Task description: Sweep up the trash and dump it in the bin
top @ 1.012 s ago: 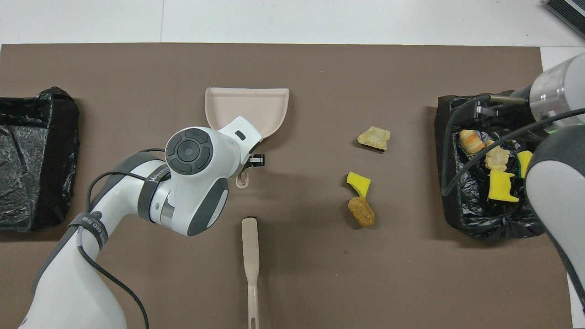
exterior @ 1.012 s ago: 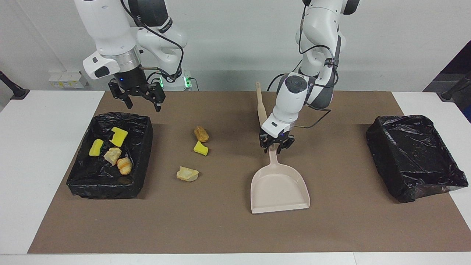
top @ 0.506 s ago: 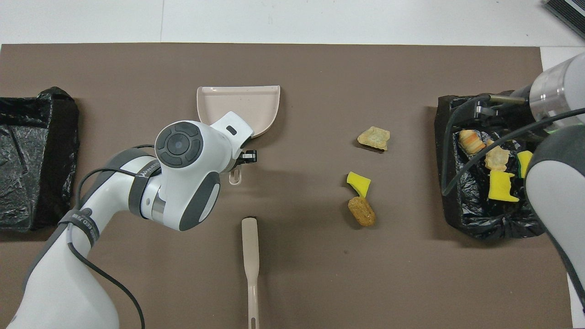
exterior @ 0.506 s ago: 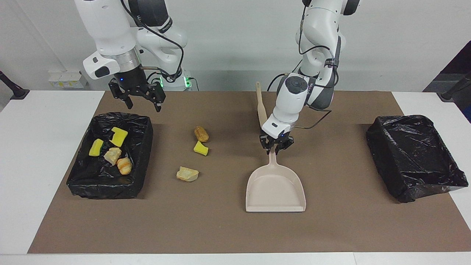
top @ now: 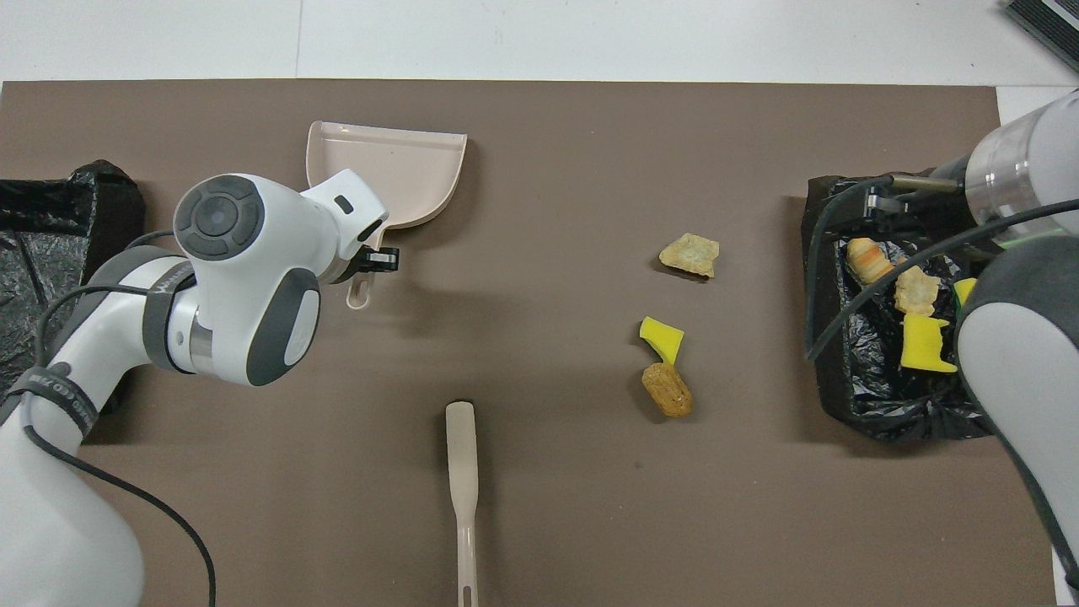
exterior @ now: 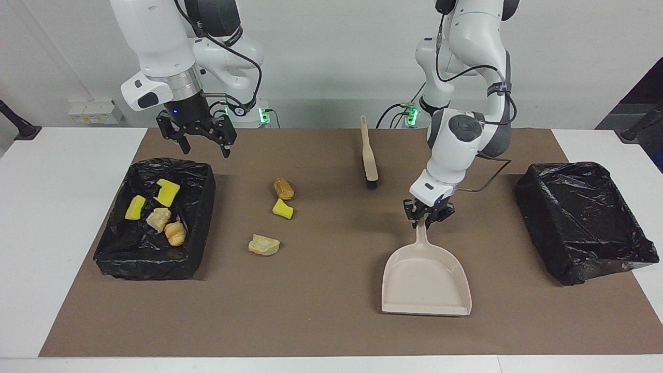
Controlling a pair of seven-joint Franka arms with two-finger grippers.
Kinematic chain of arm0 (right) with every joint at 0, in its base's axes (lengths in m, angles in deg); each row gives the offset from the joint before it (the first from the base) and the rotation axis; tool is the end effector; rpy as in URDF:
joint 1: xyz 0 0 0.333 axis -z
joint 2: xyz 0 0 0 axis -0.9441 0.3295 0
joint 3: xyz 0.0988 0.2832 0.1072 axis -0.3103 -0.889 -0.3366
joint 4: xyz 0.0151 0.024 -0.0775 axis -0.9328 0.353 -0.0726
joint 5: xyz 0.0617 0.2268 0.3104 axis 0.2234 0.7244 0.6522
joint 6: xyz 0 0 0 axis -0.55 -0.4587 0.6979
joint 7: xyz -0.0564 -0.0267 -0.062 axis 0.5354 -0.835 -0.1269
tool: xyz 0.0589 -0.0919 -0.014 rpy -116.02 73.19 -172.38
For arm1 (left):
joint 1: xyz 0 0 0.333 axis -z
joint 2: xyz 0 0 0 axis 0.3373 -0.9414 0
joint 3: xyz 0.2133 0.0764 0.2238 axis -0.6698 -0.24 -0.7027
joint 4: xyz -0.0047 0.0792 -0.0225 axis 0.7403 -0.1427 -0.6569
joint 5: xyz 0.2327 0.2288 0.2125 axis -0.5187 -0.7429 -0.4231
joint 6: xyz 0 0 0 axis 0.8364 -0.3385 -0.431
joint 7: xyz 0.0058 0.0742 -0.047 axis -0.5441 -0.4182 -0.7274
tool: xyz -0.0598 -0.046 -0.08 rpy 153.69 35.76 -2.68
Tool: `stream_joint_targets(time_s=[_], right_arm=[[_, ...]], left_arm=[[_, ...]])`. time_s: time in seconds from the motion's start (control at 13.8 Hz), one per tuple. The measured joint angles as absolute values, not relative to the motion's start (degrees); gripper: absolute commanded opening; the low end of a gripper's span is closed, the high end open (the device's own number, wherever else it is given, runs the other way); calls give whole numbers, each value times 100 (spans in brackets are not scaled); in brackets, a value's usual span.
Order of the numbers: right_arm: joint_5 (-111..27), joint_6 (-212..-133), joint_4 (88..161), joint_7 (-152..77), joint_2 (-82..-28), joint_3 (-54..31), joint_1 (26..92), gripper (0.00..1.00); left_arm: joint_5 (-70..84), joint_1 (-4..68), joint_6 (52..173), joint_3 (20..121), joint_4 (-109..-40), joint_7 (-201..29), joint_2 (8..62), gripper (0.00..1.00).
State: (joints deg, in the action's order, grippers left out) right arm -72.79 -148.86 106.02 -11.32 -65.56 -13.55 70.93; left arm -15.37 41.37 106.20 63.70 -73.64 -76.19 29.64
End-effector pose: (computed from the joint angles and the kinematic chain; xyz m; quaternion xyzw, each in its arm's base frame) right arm 0.5772 0.0863 0.6247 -0.9961 0.0810 -0.0317 0.0120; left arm 0.5982 -0.1973 0.3767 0.9931 -0.0940 0.0666 0.0241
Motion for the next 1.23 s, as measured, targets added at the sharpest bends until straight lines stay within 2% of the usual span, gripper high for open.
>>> stream_joint_targets(time_s=[0.22, 0.36, 0.65, 1.01, 1.23], right_arm=[[-7244, -14885, 11028, -952, -6759, -1385, 6620, 100], [-7238, -14930, 11535, -593, -7024, -1409, 6080, 100], [-6989, -15500, 12766, 250, -7482, -1451, 5120, 100], [-6886, -16916, 14188, 1636, -7625, -1470, 3671, 100], [-6882, -17723, 14456, 2361, -7342, -1462, 3061, 100]], left_arm=[[-1564, 3655, 10498, 6363, -7336, -6070, 2965, 0], [-1564, 3311, 10350, 6357, -7326, -4968, 2965, 0], [-1563, 2748, 10260, 6363, -7305, -3487, 2966, 0], [-1556, 2041, 9927, 6374, -7269, -1316, 2975, 0], [-1556, 1821, 9554, 6373, -7206, -281, 2987, 0]])
